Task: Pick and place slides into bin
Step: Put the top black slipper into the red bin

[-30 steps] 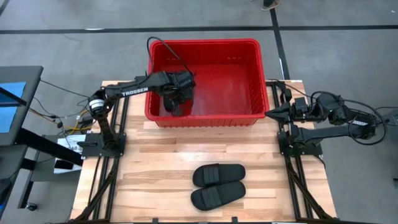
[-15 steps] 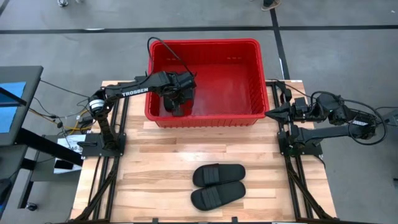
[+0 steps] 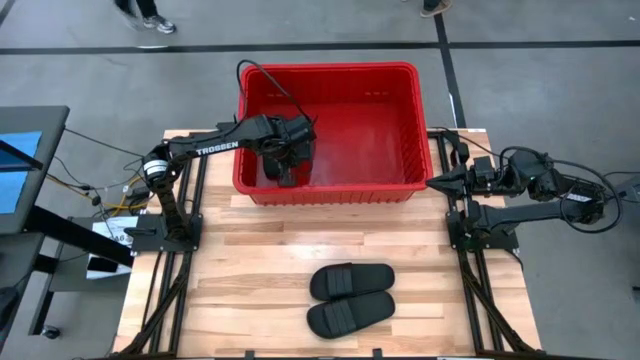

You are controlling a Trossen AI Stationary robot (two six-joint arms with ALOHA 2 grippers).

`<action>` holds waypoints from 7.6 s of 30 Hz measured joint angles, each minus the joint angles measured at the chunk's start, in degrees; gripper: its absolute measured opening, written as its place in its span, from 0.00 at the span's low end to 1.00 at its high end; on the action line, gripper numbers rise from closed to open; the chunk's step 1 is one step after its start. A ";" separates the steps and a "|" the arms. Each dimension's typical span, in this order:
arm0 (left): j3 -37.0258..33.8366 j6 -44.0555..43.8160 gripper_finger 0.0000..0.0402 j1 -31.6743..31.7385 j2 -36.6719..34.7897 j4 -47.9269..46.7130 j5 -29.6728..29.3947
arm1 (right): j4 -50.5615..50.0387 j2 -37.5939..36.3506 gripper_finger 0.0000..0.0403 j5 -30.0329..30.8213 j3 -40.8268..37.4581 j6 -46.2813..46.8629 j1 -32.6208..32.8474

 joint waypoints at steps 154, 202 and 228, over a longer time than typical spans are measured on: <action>0.00 -0.32 0.00 -0.35 0.00 1.46 0.53 | 0.02 -0.01 0.00 0.00 0.00 0.00 -0.02; 3.07 -0.90 0.22 -0.17 0.00 1.65 -1.99 | 0.02 0.00 0.00 0.00 -0.01 0.00 -0.01; 21.20 -8.81 0.22 -1.56 -20.99 -1.60 30.12 | 0.02 -0.02 0.00 0.02 -0.02 0.00 -0.02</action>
